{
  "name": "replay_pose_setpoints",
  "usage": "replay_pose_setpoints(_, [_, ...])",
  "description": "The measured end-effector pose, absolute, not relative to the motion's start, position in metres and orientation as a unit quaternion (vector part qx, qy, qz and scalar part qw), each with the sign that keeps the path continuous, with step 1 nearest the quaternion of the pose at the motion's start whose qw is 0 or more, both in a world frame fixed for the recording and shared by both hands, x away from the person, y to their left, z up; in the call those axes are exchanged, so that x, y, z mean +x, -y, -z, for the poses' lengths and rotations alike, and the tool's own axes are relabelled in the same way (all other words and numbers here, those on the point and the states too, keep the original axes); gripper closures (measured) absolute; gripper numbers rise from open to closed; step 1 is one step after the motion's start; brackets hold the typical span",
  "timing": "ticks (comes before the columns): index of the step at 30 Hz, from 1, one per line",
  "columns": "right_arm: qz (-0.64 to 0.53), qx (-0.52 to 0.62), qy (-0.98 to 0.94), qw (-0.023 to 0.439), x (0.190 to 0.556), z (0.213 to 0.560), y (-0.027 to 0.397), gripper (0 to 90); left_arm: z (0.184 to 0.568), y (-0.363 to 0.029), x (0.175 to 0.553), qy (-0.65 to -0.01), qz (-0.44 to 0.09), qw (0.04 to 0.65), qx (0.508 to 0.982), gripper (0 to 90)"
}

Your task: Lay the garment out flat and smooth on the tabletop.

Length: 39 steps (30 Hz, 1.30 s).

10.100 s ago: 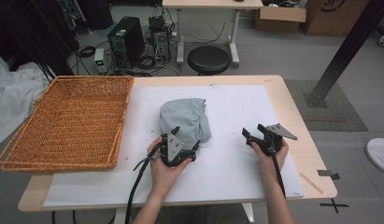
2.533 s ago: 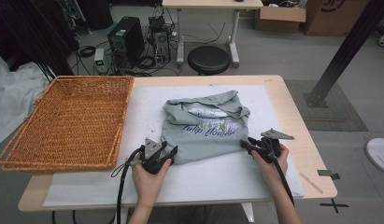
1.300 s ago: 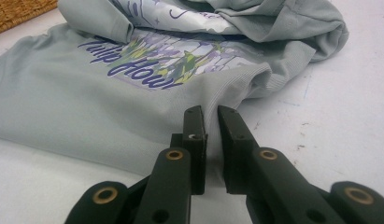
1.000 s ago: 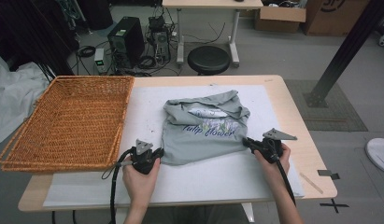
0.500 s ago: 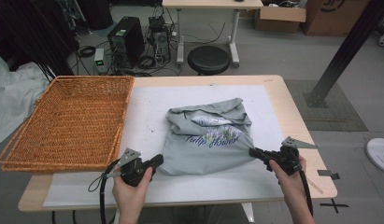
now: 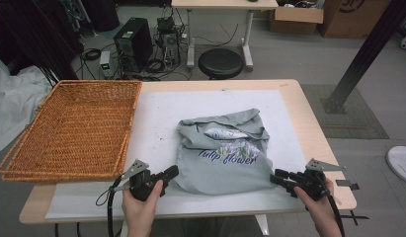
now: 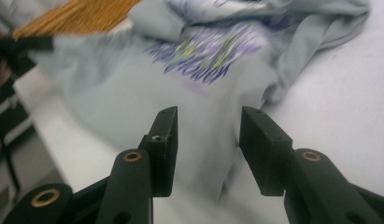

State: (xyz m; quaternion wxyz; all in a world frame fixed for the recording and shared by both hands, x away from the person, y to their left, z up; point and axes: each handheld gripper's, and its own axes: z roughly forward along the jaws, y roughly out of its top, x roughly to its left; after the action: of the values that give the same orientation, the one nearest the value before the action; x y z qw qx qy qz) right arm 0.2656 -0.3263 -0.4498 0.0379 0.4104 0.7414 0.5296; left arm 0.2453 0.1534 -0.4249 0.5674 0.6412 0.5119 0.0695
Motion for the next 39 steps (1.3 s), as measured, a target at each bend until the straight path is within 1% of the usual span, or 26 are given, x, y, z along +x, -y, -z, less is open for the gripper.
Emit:
replay_pose_setpoints(2, [-0.518, 0.397, -0.756, 0.038, 0.26, 0.453, 0.329, 54.9, 0.424, -0.155, 0.247, -0.513, -0.065, 0.573, 0.636, 86.2])
replay_pose_setpoints(5, [-0.494, 0.38, -0.781, 0.032, 0.257, 0.459, 0.327, 56.4, 0.423, -0.154, 0.251, -0.515, -0.058, 0.582, 0.626, 86.2])
replay_pose_setpoints(6, [-0.489, 0.374, -0.787, 0.035, 0.257, 0.46, 0.325, 58.9, 0.423, -0.154, 0.253, -0.517, -0.055, 0.586, 0.621, 86.2])
replay_pose_setpoints(9, [-0.468, 0.344, -0.812, 0.061, 0.26, 0.46, 0.318, 76.3, 0.42, -0.153, 0.258, -0.52, -0.053, 0.599, 0.607, 86.2])
replay_pose_setpoints(10, [-0.468, 0.345, -0.812, 0.057, 0.262, 0.458, 0.318, 81.3, 0.419, -0.153, 0.26, -0.521, -0.055, 0.601, 0.604, 86.2])
replay_pose_setpoints(12, [-0.483, 0.34, -0.805, 0.047, 0.265, 0.454, 0.318, 85.3, 0.416, -0.153, 0.264, -0.523, -0.06, 0.605, 0.597, 86.2])
replay_pose_setpoints(15, [-0.539, 0.346, -0.768, 0.01, 0.274, 0.444, 0.32, 86.5, 0.414, -0.154, 0.27, -0.528, -0.07, 0.609, 0.588, 86.1])
replay_pose_setpoints(17, [-0.567, 0.37, -0.736, -0.026, 0.282, 0.44, 0.324, 86.5, 0.414, -0.156, 0.275, -0.533, -0.075, 0.609, 0.583, 86.0])
replay_pose_setpoints(20, [-0.601, 0.4, -0.691, -0.046, 0.296, 0.437, 0.329, 86.5, 0.417, -0.158, 0.281, -0.544, -0.086, 0.604, 0.576, 86.0])
replay_pose_setpoints(24, [-0.597, 0.445, -0.667, -0.02, 0.314, 0.438, 0.331, 86.1, 0.423, -0.16, 0.291, -0.555, -0.096, 0.595, 0.574, 85.9])
replay_pose_setpoints(26, [-0.593, 0.453, -0.665, 0.005, 0.321, 0.438, 0.328, 85.4, 0.427, -0.159, 0.294, -0.559, -0.104, 0.588, 0.575, 85.9])
replay_pose_setpoints(28, [-0.581, 0.461, -0.67, 0.027, 0.328, 0.44, 0.324, 82.2, 0.43, -0.157, 0.298, -0.563, -0.11, 0.584, 0.574, 85.9])
replay_pose_setpoints(29, [-0.574, 0.463, -0.674, 0.037, 0.331, 0.442, 0.321, 78.9, 0.432, -0.156, 0.3, -0.565, -0.112, 0.582, 0.575, 85.9])
replay_pose_setpoints(31, [-0.554, 0.474, -0.682, 0.054, 0.337, 0.445, 0.316, 66.8, 0.435, -0.154, 0.302, -0.567, -0.118, 0.577, 0.575, 85.8])
replay_pose_setpoints(32, [-0.546, 0.48, -0.685, 0.057, 0.339, 0.447, 0.314, 64.4, 0.436, -0.154, 0.304, -0.569, -0.118, 0.577, 0.574, 85.8])
replay_pose_setpoints(34, [-0.539, 0.484, -0.687, 0.062, 0.337, 0.449, 0.313, 62.7, 0.437, -0.153, 0.305, -0.571, -0.121, 0.575, 0.574, 85.7])
replay_pose_setpoints(39, [-0.546, 0.474, -0.684, 0.097, 0.312, 0.442, 0.319, 61.4, 0.438, -0.152, 0.305, -0.57, -0.124, 0.572, 0.576, 85.6])
